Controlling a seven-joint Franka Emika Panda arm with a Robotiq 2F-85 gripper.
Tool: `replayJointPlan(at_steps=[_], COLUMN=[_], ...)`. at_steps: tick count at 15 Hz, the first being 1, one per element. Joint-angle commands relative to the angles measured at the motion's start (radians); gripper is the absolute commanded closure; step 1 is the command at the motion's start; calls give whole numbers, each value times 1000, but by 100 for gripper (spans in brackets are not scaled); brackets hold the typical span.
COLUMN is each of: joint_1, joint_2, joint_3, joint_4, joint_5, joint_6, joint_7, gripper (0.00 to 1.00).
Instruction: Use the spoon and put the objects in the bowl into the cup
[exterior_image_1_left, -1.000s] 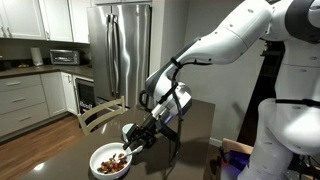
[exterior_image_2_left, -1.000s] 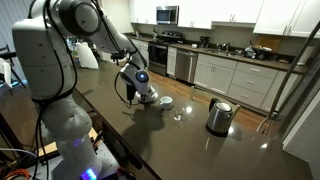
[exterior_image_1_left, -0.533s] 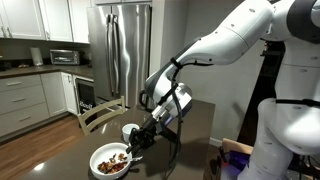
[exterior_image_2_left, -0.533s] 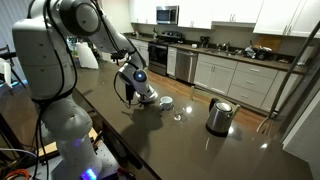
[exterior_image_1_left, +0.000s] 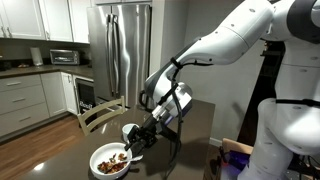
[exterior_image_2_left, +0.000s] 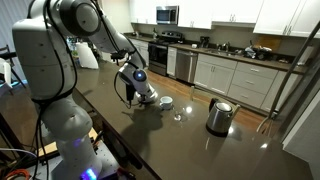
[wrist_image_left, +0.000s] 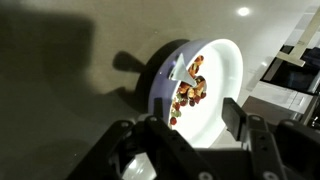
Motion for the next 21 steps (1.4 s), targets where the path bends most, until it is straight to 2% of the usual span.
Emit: replayJointPlan(at_steps=[1,3,5,7,15,18,21], joint_1=[3,4,8,4,3,6,16], joint_2=[-24,-36,-49,-65,-74,-38,13], joint_3=[3,7,14,17,-7,-8,-2], joint_4=[1,7,13,26,69,61,63], joint_5=[-30,-53,-99,-134,-111,-156,-268], joint_6=[-8,-6,4,-38,-443,-564,-598], joint_7=[-24,-21,-7,-20,-141,-95,-8], gripper=[6,0,0,0,0,0,0])
